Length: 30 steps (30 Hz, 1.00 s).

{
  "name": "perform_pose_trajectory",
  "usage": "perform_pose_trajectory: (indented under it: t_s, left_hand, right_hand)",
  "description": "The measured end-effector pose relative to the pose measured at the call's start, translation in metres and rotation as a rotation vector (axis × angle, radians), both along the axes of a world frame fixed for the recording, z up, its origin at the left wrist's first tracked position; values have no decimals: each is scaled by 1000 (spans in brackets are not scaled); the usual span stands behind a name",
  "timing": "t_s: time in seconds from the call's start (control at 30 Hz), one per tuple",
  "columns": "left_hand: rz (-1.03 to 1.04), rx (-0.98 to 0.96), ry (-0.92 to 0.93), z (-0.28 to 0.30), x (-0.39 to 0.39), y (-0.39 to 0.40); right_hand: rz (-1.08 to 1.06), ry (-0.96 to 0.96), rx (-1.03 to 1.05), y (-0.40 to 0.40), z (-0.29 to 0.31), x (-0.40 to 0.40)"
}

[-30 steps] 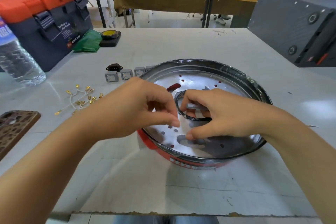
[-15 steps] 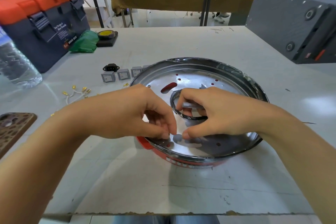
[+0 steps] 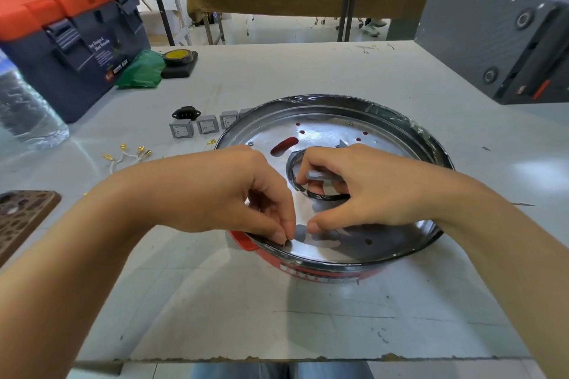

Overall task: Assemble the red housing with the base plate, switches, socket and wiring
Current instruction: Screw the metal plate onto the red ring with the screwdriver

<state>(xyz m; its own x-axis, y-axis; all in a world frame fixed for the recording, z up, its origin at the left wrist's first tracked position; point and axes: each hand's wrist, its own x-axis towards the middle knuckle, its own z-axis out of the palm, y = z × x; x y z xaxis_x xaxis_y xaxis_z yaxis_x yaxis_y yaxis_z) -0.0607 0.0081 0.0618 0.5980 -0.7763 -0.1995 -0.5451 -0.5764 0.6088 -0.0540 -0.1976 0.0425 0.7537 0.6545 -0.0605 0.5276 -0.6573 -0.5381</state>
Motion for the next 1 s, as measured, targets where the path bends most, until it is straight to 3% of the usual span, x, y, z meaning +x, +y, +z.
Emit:
perform_pose_trajectory:
  t_s: [0.67, 0.77, 0.9, 1.0]
  left_hand:
    - [1, -6, 81, -2, 6, 0]
    - [20, -37, 92, -3, 5, 1]
    - [26, -46, 94, -3, 5, 1]
    - [27, -46, 89, -2, 5, -1]
  right_hand:
    - [-49, -50, 42, 1, 8, -3]
    - [-141, -132, 198, 2, 13, -5]
    - [-267, 30, 692, 9, 21, -16]
    - [-327, -49, 806, 16, 21, -24]
